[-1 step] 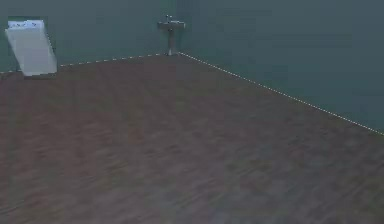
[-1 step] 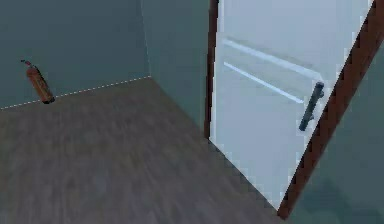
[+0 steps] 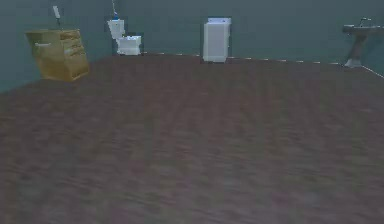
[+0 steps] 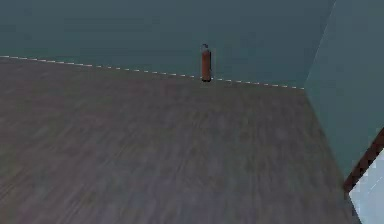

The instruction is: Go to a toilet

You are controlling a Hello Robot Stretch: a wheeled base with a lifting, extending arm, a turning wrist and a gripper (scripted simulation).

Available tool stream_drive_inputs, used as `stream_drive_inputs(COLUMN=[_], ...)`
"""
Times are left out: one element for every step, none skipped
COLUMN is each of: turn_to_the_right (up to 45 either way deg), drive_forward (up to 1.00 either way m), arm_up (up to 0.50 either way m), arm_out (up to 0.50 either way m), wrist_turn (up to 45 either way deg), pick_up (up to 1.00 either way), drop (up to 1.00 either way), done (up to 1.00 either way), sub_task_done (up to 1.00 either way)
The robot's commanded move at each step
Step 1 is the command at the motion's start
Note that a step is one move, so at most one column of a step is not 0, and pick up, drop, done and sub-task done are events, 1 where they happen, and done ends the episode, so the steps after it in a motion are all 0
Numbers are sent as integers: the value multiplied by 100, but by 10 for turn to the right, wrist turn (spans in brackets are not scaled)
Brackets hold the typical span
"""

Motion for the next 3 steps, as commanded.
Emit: stream_drive_inputs(turn_to_the_right=[-150, 0, 0], drive_forward=[0, 100, 100], arm_up=[0, 0, 0], arm_out=[0, 0, 0], wrist_turn=[0, 0, 0], pick_up=[0, 0, 0], drop=[0, 0, 0], done=[0, 0, 0], sub_task_done=[0, 0, 0])
